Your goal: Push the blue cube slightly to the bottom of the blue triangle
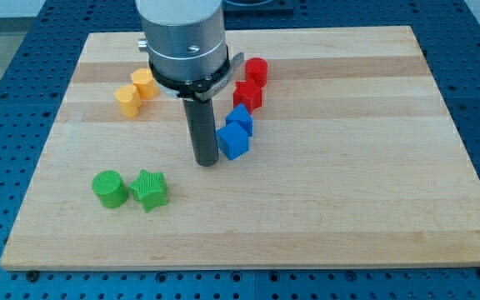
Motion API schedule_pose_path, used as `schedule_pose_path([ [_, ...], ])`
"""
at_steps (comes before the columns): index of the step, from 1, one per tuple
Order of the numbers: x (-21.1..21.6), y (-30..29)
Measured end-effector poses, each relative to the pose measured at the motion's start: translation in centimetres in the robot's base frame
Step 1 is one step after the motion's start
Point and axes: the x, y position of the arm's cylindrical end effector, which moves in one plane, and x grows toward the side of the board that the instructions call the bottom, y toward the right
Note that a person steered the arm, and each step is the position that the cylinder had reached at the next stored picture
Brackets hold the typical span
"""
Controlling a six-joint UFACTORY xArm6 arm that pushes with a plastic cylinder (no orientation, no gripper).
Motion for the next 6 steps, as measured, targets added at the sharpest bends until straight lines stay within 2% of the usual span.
schedule_pose_path([
  [6, -0.3, 1.2],
])
